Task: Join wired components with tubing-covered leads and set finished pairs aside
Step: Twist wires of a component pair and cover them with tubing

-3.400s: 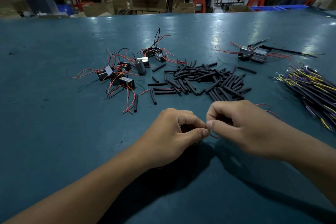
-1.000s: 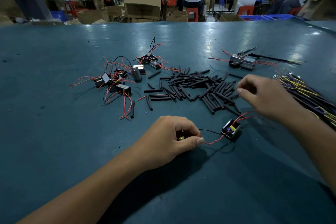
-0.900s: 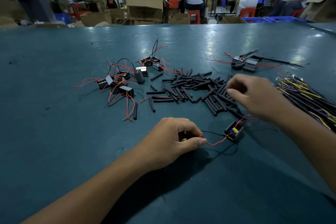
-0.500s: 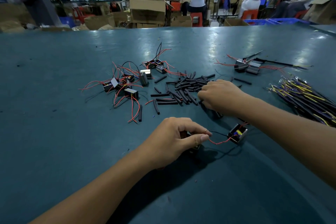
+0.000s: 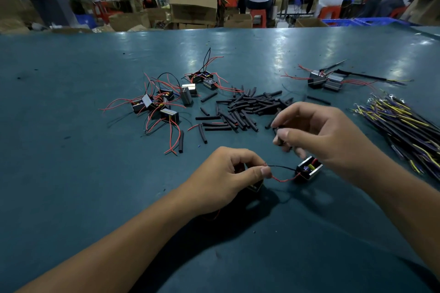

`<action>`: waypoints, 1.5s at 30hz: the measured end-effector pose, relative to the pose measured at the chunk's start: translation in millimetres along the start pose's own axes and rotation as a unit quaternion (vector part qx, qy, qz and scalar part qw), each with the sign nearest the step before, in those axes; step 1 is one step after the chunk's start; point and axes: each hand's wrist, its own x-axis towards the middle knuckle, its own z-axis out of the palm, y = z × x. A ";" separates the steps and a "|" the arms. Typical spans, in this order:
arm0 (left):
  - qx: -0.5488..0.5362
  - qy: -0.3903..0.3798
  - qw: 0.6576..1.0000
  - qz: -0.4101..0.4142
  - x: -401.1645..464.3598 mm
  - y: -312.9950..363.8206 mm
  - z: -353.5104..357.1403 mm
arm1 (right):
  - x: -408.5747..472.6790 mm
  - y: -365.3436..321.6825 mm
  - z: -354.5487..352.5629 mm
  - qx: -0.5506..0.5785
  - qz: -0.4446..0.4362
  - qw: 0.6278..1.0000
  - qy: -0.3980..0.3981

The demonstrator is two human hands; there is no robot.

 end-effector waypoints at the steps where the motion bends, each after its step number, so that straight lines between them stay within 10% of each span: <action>1: 0.001 0.001 1.000 0.000 0.1 -0.1 -0.2 | -2.1 -0.5 1.5 -0.026 -0.015 1.000 -0.004; 45: -0.023 0.080 0.996 0.016 0.0 -0.5 1.9 | -9.8 8.0 24.5 -0.247 -0.162 0.955 0.005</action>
